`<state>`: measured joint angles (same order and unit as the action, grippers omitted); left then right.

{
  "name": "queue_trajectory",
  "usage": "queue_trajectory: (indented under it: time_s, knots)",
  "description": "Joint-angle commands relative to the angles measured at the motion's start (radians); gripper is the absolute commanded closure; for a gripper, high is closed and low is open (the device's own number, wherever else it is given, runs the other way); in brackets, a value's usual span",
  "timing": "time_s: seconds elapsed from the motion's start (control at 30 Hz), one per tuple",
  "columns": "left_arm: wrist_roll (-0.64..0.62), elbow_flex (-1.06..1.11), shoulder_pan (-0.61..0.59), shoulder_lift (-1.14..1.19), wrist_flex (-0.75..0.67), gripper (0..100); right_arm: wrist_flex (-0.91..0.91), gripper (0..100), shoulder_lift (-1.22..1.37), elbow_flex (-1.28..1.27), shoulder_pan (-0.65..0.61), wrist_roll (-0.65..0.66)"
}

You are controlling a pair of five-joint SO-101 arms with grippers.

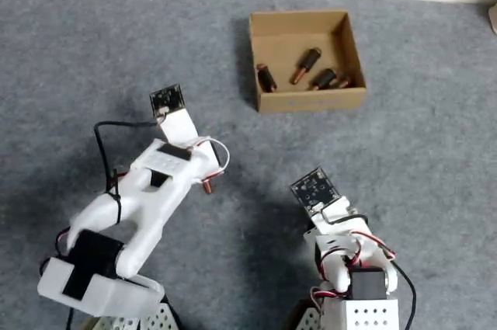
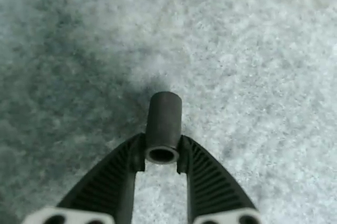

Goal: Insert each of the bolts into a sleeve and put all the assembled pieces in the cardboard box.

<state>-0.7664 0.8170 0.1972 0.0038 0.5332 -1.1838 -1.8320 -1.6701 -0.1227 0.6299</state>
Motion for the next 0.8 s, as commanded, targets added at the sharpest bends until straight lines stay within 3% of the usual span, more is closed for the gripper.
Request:
queue_trajectory:
  time_s: [0.0,0.27,0.43,0.67,0.77]
  knots:
    - [0.003,-0.036,-0.012,0.012,0.021,99,0.005,99.4,-0.004,-0.097,0.013,0.012]
    - [0.003,-0.036,-0.016,0.004,0.017,99,0.004,99.4,-0.004,-0.097,0.013,0.012]
    - [0.003,-0.036,-0.016,0.004,0.017,99,-0.004,98.0,-0.002,-0.099,0.111,0.012]
    - [0.003,-0.038,-0.013,0.004,0.017,99,-0.025,77.6,-0.002,-0.096,0.171,0.012]
    - [0.003,-0.038,-0.016,0.004,0.017,99,-0.025,75.2,-0.002,-0.096,0.171,0.012]
